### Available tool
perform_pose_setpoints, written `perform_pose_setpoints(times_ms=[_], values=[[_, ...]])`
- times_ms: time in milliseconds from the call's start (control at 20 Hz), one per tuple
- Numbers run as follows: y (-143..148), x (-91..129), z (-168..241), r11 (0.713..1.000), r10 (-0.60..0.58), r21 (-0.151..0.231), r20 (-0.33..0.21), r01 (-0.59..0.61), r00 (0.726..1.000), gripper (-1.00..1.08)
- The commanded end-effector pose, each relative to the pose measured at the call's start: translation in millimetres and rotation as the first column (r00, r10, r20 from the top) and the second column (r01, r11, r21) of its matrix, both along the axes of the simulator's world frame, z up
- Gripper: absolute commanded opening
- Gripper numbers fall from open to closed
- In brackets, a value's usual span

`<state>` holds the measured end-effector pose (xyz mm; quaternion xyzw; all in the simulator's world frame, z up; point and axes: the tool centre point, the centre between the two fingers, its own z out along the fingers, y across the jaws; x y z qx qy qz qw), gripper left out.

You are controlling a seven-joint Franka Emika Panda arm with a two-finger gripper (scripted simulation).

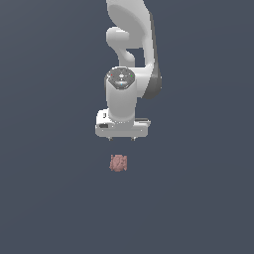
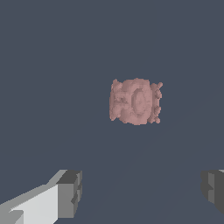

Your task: Pick up the object and move it to a goal position.

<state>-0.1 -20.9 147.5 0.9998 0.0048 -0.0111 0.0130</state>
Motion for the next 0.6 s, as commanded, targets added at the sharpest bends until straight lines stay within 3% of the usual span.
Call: perform_pose_setpoints(times_ms=[0, 550], values=[[0, 0, 0, 1.000, 0.000, 0.000, 0.000, 0.000, 1.000, 1.00], [32, 8, 15, 0.997, 0.071, -0.010, 0.030, -0.071, 0.997, 1.00]])
